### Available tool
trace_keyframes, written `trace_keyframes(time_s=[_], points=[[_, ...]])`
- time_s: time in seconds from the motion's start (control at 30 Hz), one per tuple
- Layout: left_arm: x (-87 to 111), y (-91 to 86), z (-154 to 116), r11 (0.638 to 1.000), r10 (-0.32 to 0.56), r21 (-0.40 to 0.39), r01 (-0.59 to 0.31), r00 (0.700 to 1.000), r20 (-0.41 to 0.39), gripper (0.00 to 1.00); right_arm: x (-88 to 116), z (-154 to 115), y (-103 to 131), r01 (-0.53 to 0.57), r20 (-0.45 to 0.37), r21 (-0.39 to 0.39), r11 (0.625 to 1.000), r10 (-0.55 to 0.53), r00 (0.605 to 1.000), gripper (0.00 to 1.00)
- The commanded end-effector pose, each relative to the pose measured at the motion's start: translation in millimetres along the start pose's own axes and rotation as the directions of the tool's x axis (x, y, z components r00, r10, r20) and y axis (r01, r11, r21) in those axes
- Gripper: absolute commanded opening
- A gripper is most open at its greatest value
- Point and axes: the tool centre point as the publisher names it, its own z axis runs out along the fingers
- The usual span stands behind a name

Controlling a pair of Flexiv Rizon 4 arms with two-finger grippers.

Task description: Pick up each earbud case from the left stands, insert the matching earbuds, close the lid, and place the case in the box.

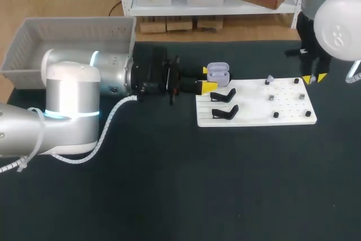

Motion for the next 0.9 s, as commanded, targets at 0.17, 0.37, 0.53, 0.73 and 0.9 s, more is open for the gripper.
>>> trace_keyframes(time_s=[0.17, 0.37, 0.53, 0.73, 0.9], points=[[0.6, -1.1, 0.4, 1.000, 0.002, -0.004, -0.002, 1.000, 0.001, 0.00, 0.0, 0.1, 0.2, -0.001, 0.001, 0.001, 1.000, 0.001, 1.000, 0.00], [0.6, -1.1, 0.4, 1.000, 0.002, -0.004, -0.002, 1.000, 0.001, 0.00, 7.0, -16.8, 28.4, -0.001, 0.024, -0.011, 1.000, 0.002, 1.000, 0.00], [0.2, -4.1, 6.6, 1.000, 0.014, 0.006, -0.013, 1.000, -0.020, 0.00, 17.4, -29.3, 48.6, -0.023, 0.029, 0.006, 1.000, 0.023, 0.999, 0.00], [2.3, -14.0, 17.7, 1.000, 0.009, 0.028, -0.009, 1.000, -0.008, 0.00, 28.4, -49.8, 60.6, -0.103, 0.003, -0.040, 0.994, 0.103, 0.995, 0.00], [3.0, -18.8, 22.3, 0.999, 0.010, 0.037, -0.009, 1.000, -0.001, 0.00, 35.6, -64.4, 73.3, -0.168, -0.012, -0.019, 0.986, 0.167, 0.986, 0.00]])
